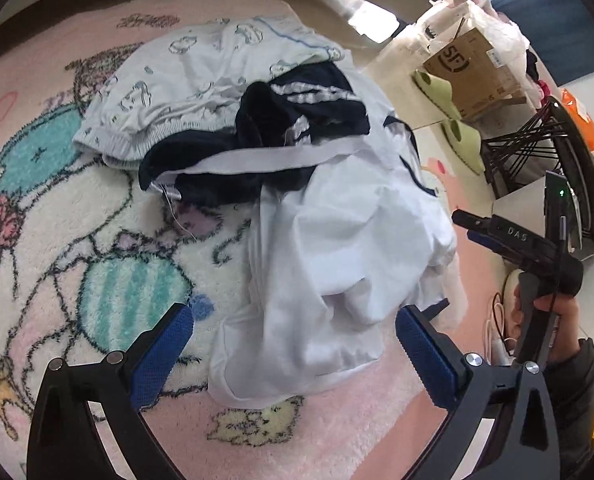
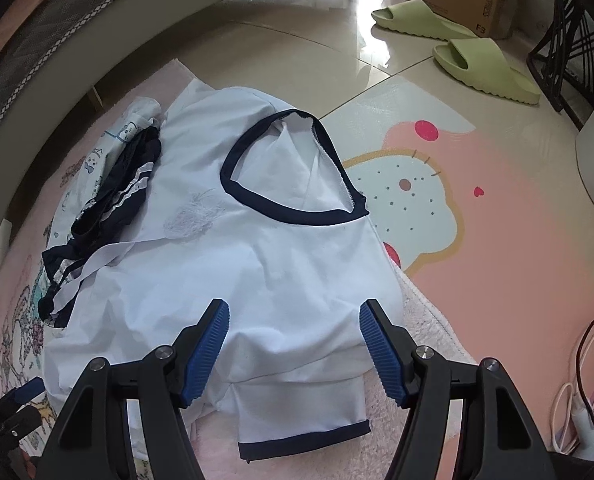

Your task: Fold clothes

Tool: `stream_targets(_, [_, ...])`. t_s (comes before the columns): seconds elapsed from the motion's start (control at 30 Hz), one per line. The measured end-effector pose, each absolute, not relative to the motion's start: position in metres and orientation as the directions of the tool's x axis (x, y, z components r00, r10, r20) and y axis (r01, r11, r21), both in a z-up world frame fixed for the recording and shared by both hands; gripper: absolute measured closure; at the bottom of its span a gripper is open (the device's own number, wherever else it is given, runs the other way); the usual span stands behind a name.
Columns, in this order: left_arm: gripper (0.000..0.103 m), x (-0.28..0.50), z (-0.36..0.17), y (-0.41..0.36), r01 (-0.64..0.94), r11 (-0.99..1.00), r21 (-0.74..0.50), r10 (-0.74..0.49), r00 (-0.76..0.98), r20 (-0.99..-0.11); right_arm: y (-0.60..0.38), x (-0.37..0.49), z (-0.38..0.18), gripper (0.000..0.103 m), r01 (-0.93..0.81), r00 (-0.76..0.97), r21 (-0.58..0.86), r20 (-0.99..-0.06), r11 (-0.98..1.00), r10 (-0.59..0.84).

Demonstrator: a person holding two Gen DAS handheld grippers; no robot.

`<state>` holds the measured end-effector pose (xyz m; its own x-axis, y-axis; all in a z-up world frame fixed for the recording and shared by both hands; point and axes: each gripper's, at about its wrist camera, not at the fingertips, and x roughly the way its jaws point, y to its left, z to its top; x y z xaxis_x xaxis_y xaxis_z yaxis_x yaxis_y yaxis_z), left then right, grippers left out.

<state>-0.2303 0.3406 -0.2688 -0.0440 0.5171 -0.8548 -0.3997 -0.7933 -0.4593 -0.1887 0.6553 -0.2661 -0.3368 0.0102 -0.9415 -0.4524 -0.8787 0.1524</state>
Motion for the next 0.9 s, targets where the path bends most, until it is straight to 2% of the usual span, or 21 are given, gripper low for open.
stream_targets(0.5, [0.0,-0.223,-0.306,0.362,-0.389,-0.794,-0.467,0.485,0.058,-0.873,0.693,-0.187,-0.312,0.035,-0.532,-0.312,0.234,-0.948,-0.814,-0.068])
stream_targets(0.73, [0.0,-0.227,-0.309,0.36,-0.367,-0.8,-0.475,0.489,0.061,-0.87,0.71,-0.185,-0.315,0.035,-0.576,-0.298,0.18,-0.955,-0.798,-0.001])
stream_targets(0.9, [0.0,-0.229,-0.313,0.359,-0.356,-0.797,-0.488,0.494,0.081,-0.866,0.712,-0.186,-0.325,0.035,-0.568,-0.314,0.242,-0.947,-0.786,-0.065])
